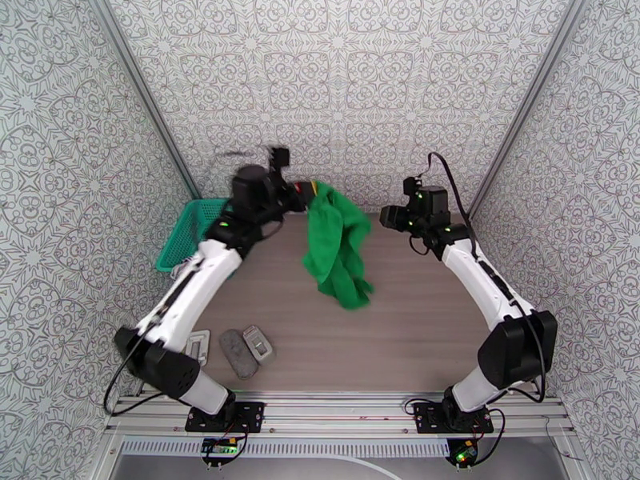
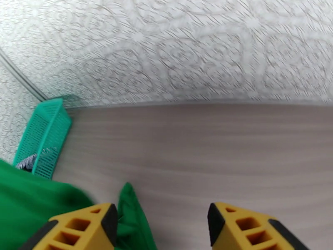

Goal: Fold and stack the mixed laundry pile

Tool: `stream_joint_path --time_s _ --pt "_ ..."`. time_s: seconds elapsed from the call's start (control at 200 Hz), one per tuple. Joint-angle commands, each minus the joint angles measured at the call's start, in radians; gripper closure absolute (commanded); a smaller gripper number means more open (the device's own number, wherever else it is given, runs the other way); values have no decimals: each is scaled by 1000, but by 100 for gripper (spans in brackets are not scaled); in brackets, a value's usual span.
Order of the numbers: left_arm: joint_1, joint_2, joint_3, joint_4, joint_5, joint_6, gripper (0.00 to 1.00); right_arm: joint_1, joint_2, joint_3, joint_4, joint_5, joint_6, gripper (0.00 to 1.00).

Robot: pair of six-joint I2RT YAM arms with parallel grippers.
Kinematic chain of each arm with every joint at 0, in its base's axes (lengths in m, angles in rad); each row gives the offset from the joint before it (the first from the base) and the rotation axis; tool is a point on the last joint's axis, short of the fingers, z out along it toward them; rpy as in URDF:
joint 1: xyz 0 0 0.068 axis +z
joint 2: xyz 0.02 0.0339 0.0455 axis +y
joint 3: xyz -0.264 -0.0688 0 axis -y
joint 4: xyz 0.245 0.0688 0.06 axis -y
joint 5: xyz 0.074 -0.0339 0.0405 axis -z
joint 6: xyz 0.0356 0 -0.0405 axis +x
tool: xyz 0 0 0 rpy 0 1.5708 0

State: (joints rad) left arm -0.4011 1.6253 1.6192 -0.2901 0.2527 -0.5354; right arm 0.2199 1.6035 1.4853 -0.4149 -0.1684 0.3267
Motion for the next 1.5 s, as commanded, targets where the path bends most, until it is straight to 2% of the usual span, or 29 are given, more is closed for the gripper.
stream_joint_path --time_s 0.0,0.05,0.115,0.225,0.285,0.42,0.5,0.575,0.675,0.8,1.05,1.115,1.205,1.28,1.32,1.33,1.355,1.445,1.495 --pt "50 59 -113 -20 -117 -84 85 -11 -5 -61 -59 -8 16 38" --pt "81 94 -137 -78 -143 -89 80 -14 13 -76 -79 -23 17 39" --pt "113 127 -158 -139 -155 -67 55 -19 43 -91 -103 -59 24 39" --pt "134 121 -175 -237 -215 -8 36 -27 132 -55 -189 -117 25 40" --pt "130 106 -184 -262 -212 54 30 -27 181 -31 -240 -142 29 40" --pt "56 123 -168 -349 -142 246 29 -21 279 -9 -291 -266 24 41" --pt "3 180 -143 -422 -162 317 29 0 315 -22 -288 -260 4 37" --pt "-10 236 -129 -461 -187 292 26 17 341 -36 -283 -288 0 32" --pt "-6 261 -159 -406 -193 257 13 45 350 -78 -246 -274 -12 30" --pt "2 327 -126 -376 -171 254 11 71 377 -114 -206 -267 -29 31" --pt "26 458 -13 -357 -138 246 11 109 444 -99 -163 -299 -1 41" --pt "31 473 -12 -330 -135 236 14 121 463 -79 -162 -292 -2 45" --pt "39 494 -12 -297 -129 216 26 124 485 -48 -158 -283 4 56" --pt "42 496 -31 -240 -131 197 46 124 496 -30 -148 -271 12 69" --pt "43 495 -43 -209 -136 188 61 125 496 -24 -139 -263 15 77" --pt "44 493 -46 -203 -138 185 67 125 496 -22 -136 -262 15 79" --pt "45 488 -54 -185 -145 179 74 125 495 -19 -130 -260 17 84" --pt "47 442 -105 -95 -160 166 91 125 485 -3 -113 -254 23 99" --pt "46 400 -143 -40 -168 164 98 125 474 0 -102 -242 25 100"
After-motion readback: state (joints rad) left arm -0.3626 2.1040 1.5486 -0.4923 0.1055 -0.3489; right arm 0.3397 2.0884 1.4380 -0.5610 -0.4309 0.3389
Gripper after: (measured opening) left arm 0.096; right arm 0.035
